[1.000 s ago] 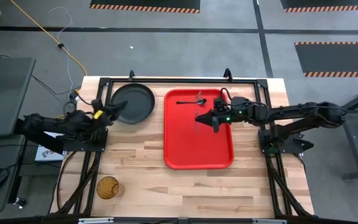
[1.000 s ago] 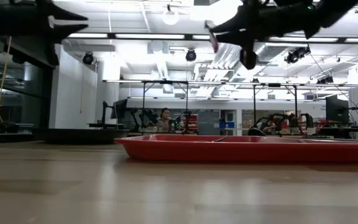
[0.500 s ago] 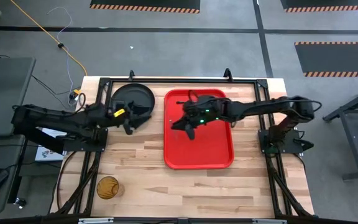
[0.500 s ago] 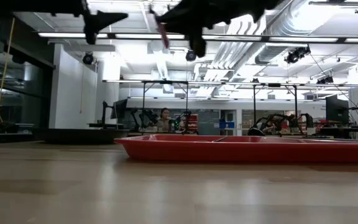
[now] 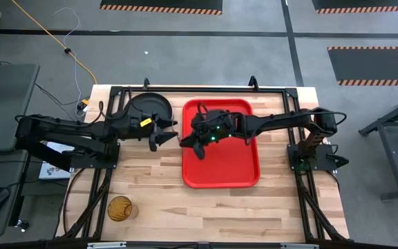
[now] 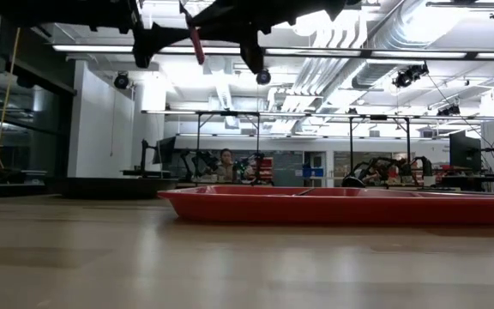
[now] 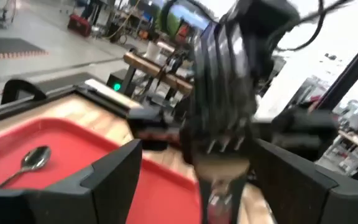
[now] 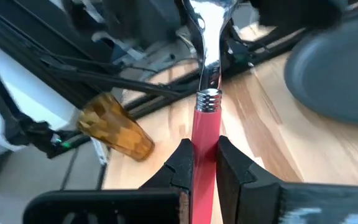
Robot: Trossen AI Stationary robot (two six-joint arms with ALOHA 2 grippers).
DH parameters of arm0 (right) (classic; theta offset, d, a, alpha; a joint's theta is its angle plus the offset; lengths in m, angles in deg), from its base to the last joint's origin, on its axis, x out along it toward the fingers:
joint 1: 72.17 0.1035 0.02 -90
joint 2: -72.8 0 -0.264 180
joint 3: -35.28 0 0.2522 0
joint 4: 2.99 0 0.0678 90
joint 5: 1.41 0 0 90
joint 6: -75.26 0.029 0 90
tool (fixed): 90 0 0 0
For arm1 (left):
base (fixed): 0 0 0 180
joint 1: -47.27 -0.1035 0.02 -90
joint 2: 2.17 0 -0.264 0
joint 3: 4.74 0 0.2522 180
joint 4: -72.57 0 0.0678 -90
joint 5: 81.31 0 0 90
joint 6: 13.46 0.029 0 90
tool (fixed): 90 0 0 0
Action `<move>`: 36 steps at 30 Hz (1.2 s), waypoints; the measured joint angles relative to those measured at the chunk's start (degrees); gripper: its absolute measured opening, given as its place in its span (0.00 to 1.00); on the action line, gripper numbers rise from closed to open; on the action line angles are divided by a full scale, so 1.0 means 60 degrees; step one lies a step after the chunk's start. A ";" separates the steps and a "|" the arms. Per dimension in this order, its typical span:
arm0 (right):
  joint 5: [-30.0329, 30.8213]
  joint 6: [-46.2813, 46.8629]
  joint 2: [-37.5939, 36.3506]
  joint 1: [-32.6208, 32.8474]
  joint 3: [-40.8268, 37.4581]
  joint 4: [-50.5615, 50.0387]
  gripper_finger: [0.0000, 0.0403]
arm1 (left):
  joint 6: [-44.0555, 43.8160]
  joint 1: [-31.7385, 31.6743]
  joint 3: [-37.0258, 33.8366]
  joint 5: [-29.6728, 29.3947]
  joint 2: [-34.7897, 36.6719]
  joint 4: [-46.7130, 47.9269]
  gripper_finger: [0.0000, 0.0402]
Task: Pick and place plate/cup/fork/spoon on tray
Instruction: Put the pink fork on the red tray to the bottom of the black spoon
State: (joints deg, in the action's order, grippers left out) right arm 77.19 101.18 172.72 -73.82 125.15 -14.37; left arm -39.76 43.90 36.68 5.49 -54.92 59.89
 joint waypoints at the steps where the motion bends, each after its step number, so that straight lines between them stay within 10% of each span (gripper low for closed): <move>1: 0.0058 -0.0062 0.0000 0.0000 -0.0003 -0.0035 0.04 | 0.0000 0.0000 0.0000 -0.0012 -0.0001 -0.0070 0.72; 26: -0.0601 -0.0658 -0.0007 -0.0441 -0.0006 0.0421 0.05 | 0.0442 0.0663 0.0000 -0.1640 -0.0817 -0.1279 0.06; 36: -0.1111 0.0138 -0.0393 -0.0659 -0.0017 -0.0530 0.28 | 0.0958 0.0319 -0.0014 -0.1868 -0.0220 -0.0391 0.04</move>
State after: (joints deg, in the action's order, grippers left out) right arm 70.53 102.01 170.36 -77.78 125.05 -17.55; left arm -34.01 45.81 36.60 -5.71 -56.23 57.54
